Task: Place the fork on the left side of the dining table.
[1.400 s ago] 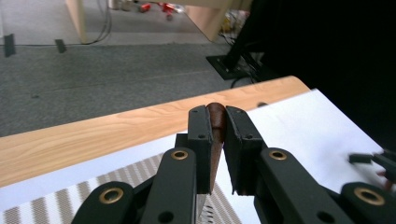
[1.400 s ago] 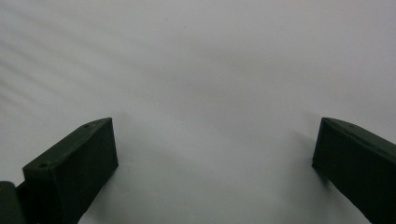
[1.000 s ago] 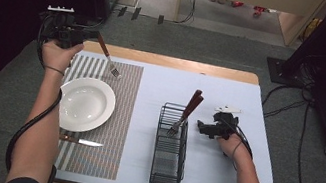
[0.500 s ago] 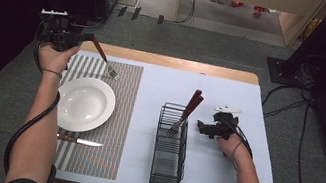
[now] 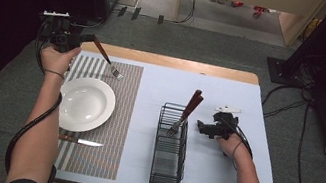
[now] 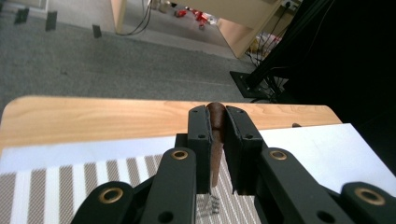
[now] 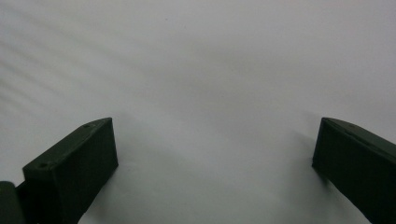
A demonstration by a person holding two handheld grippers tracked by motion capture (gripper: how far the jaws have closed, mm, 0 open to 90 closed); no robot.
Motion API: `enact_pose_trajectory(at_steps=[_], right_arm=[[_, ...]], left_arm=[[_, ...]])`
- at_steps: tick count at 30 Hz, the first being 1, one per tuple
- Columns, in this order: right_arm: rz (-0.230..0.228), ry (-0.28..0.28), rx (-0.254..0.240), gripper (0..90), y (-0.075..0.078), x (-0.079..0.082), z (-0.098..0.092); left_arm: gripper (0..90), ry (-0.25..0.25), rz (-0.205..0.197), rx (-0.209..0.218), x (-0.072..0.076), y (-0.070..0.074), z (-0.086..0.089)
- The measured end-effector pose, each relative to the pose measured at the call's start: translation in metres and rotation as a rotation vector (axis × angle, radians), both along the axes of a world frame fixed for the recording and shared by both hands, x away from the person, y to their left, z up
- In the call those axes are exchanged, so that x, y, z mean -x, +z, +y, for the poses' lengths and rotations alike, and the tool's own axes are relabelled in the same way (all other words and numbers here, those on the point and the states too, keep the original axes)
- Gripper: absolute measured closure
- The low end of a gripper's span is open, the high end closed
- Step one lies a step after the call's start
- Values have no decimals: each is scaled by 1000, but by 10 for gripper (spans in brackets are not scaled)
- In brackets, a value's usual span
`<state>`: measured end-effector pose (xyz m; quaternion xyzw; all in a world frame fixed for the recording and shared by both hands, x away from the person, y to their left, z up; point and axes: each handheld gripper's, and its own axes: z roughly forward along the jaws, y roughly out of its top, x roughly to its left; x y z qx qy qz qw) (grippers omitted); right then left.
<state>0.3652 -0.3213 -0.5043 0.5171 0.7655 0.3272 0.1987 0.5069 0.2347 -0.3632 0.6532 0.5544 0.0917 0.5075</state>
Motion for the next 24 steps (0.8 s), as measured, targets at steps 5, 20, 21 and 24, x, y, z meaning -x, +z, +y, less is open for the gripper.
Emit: enact_pose_trajectory(at_steps=[5, 20, 21, 24], right_arm=[[0, 1, 0, 0, 0, 0, 0], [0, 1, 1, 0, 0, 0, 0], [0, 1, 1, 0, 0, 0, 0], [-1, 0, 0, 0, 0, 0, 0]], left_arm=[[814, 10, 55, 14, 3, -8, 19], [797, 25, 126, 51, 11, -32, 51], [796, 21, 130, 52, 11, -34, 53], [793, 21, 143, 60, 12, -39, 57]])
